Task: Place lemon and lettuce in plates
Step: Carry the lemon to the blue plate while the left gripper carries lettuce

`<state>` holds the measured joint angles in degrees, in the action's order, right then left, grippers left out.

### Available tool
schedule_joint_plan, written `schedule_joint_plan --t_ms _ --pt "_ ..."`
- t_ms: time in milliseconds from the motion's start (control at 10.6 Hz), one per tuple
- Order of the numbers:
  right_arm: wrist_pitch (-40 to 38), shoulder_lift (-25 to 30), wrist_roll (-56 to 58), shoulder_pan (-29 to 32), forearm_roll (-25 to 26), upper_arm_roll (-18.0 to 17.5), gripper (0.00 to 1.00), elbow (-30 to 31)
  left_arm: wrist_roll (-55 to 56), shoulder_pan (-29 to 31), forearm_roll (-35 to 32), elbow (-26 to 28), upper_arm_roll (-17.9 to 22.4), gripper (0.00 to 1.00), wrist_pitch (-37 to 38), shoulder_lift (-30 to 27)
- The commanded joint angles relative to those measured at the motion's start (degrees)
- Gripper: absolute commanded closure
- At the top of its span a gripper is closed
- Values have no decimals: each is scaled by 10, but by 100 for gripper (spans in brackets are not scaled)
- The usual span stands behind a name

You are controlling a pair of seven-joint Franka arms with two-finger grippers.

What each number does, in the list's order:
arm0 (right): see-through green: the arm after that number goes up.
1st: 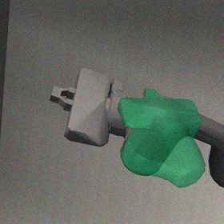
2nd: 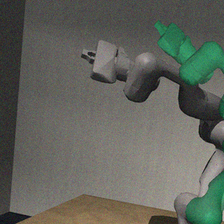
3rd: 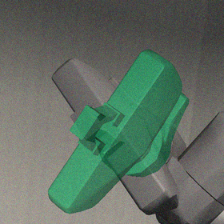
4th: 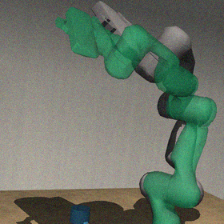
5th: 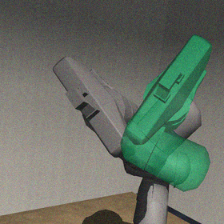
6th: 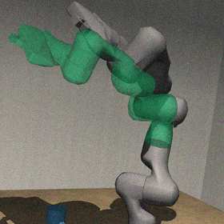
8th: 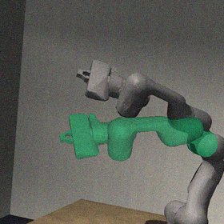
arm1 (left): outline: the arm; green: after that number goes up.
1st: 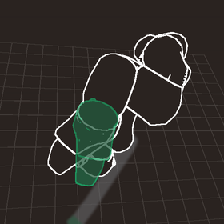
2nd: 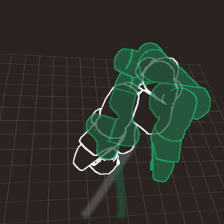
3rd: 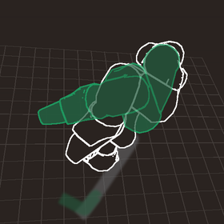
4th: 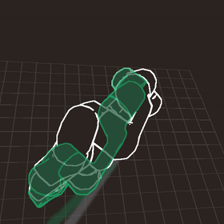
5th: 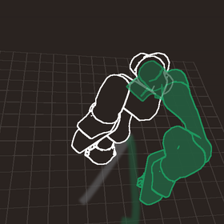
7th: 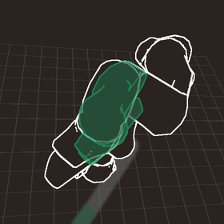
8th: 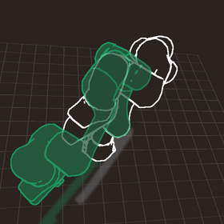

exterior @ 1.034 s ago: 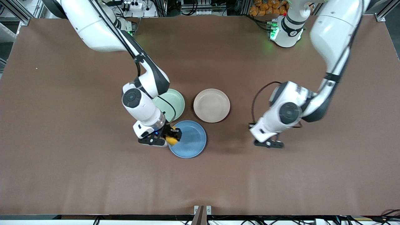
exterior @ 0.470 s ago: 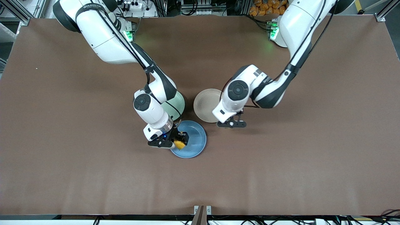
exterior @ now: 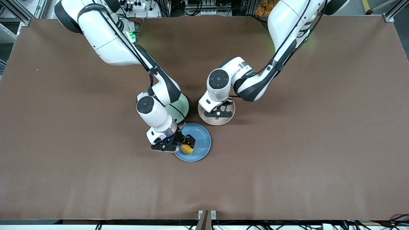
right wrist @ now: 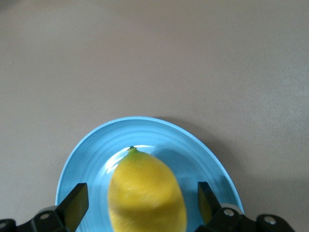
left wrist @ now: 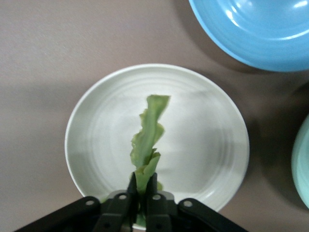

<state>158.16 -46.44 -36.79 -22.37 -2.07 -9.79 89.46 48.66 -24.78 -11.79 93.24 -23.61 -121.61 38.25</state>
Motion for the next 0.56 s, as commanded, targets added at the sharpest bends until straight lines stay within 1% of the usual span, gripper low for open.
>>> schedule_joint_plan --t_ms 0,94,188,282,376,470 --pt "-18 4 -34 7 -3 -2 0 -23 8 -3 15 -5 6 0 4 -2" --pt "-81 7 -67 14 -11 -4 0 -44 9 -3 14 -5 6 0 4 -4" --pt "-186 10 -70 19 -12 -3 0 -88 8 -3 12 -10 7 0 4 -8" --pt "-276 16 -65 22 -6 -2 0 -118 9 4 12 -19 9 0 4 -15" --pt "-312 33 -41 31 -3 -2 0 -121 9 10 8 -24 15 0 4 -24" --pt "-328 49 -9 40 -2 -1 0 -117 8 24 7 -32 24 0 4 -29"
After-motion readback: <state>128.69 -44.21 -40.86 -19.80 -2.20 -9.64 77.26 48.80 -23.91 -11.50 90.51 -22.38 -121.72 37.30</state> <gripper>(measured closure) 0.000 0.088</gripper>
